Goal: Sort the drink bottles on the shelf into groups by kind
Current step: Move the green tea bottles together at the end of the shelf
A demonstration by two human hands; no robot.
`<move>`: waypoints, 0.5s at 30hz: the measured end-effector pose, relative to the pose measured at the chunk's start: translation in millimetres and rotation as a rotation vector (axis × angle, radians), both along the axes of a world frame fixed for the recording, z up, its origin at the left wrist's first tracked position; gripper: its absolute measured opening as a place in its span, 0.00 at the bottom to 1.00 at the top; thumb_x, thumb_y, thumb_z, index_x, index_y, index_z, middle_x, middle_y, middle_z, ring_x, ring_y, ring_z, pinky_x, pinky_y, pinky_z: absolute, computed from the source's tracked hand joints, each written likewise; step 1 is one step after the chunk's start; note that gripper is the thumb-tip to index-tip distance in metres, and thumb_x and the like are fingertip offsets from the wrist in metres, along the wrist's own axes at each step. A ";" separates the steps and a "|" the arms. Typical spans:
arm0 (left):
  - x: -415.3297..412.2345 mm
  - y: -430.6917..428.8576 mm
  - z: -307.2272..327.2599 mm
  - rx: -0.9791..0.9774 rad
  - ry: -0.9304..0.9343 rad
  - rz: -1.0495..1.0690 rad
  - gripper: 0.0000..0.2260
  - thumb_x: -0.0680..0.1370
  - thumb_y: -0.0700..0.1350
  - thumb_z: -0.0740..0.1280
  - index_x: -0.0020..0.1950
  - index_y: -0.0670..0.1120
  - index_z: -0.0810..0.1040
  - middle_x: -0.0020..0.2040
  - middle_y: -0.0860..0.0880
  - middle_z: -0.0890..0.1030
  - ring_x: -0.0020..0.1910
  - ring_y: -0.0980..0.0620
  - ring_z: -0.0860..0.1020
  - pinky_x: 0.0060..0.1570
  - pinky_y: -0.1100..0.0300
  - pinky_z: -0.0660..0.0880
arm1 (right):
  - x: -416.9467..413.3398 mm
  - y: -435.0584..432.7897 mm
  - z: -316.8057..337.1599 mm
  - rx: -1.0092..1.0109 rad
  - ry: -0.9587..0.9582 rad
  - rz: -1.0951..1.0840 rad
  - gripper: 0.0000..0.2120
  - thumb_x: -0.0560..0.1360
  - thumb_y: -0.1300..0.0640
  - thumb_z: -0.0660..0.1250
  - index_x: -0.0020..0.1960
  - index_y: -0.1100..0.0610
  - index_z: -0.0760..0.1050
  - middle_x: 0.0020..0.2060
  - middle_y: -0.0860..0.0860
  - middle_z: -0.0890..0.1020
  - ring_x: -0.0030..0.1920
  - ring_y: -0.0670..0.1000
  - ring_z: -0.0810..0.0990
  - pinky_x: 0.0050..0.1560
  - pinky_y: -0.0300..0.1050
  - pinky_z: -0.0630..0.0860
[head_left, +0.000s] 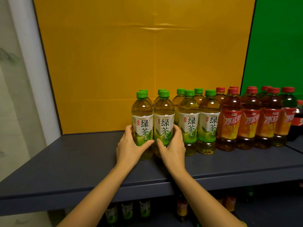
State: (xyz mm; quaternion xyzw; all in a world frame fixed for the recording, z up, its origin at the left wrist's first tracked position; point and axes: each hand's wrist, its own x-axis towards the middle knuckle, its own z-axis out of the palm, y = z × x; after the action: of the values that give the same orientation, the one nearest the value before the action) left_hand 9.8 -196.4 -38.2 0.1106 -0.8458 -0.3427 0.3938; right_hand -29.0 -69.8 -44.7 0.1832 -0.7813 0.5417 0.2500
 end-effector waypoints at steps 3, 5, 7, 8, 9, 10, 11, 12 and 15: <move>0.6 2.1 1.6 -0.032 -0.013 0.013 0.36 0.64 0.59 0.74 0.65 0.46 0.65 0.62 0.48 0.76 0.59 0.46 0.76 0.53 0.50 0.74 | 0.0 -2.3 0.1 0.009 -0.014 0.003 0.32 0.72 0.57 0.69 0.71 0.57 0.58 0.67 0.51 0.70 0.68 0.51 0.69 0.65 0.47 0.67; 1.0 3.4 1.9 -0.032 -0.023 0.013 0.36 0.64 0.59 0.74 0.65 0.45 0.64 0.62 0.47 0.76 0.60 0.45 0.76 0.53 0.50 0.74 | -0.5 -3.2 0.0 0.004 -0.023 0.000 0.33 0.72 0.57 0.69 0.72 0.56 0.58 0.68 0.51 0.69 0.68 0.51 0.68 0.66 0.47 0.66; 1.6 4.7 1.8 -0.027 -0.036 0.016 0.36 0.65 0.59 0.74 0.66 0.45 0.64 0.63 0.46 0.76 0.60 0.44 0.75 0.53 0.49 0.74 | -0.1 -2.7 -0.1 0.001 -0.028 -0.006 0.33 0.72 0.57 0.70 0.72 0.56 0.59 0.68 0.51 0.70 0.68 0.51 0.68 0.66 0.46 0.65; 2.0 5.5 2.2 -0.028 -0.043 0.019 0.36 0.65 0.59 0.74 0.66 0.45 0.64 0.63 0.46 0.76 0.61 0.44 0.75 0.52 0.49 0.73 | 0.0 -2.3 0.3 0.001 -0.027 -0.009 0.33 0.72 0.57 0.70 0.72 0.56 0.59 0.68 0.51 0.70 0.68 0.50 0.68 0.66 0.46 0.65; 2.4 6.4 2.8 -0.034 -0.051 0.023 0.36 0.66 0.58 0.73 0.66 0.45 0.63 0.63 0.46 0.75 0.61 0.43 0.75 0.52 0.49 0.73 | -0.1 -1.8 0.6 0.004 -0.024 -0.012 0.33 0.72 0.57 0.70 0.72 0.56 0.59 0.68 0.51 0.70 0.68 0.50 0.68 0.66 0.45 0.65; 3.1 7.5 3.7 -0.043 -0.065 0.027 0.35 0.67 0.58 0.73 0.66 0.45 0.63 0.63 0.46 0.75 0.61 0.43 0.74 0.52 0.49 0.72 | -0.1 -1.2 0.8 0.012 -0.019 -0.011 0.33 0.72 0.56 0.70 0.72 0.56 0.59 0.68 0.51 0.70 0.68 0.50 0.68 0.66 0.45 0.65; 3.7 8.1 4.7 -0.055 -0.084 0.026 0.34 0.68 0.58 0.72 0.66 0.45 0.62 0.63 0.46 0.74 0.61 0.42 0.74 0.52 0.49 0.72 | 0.0 -0.2 0.9 0.027 -0.014 -0.006 0.34 0.72 0.56 0.70 0.73 0.56 0.58 0.68 0.51 0.69 0.69 0.51 0.67 0.66 0.46 0.65; 4.4 8.3 5.9 -0.071 -0.109 0.024 0.33 0.68 0.58 0.71 0.66 0.45 0.62 0.64 0.46 0.74 0.61 0.42 0.74 0.51 0.49 0.72 | 0.1 1.4 0.9 0.049 -0.013 0.004 0.34 0.72 0.56 0.69 0.73 0.56 0.57 0.69 0.51 0.68 0.70 0.51 0.66 0.67 0.46 0.64; 11.5 6.8 12.6 -0.149 -0.192 0.041 0.30 0.70 0.59 0.69 0.65 0.47 0.63 0.63 0.47 0.73 0.62 0.44 0.72 0.51 0.48 0.72 | 2.9 13.5 0.7 0.119 -0.015 0.050 0.33 0.74 0.55 0.66 0.75 0.56 0.55 0.72 0.50 0.66 0.72 0.49 0.63 0.69 0.44 0.61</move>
State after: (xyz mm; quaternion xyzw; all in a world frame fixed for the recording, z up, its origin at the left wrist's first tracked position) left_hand 21.4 -189.7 -25.6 0.1308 -0.9002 -0.2586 0.3250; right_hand -26.2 -56.3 -44.0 0.2130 -0.8093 0.5016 0.2193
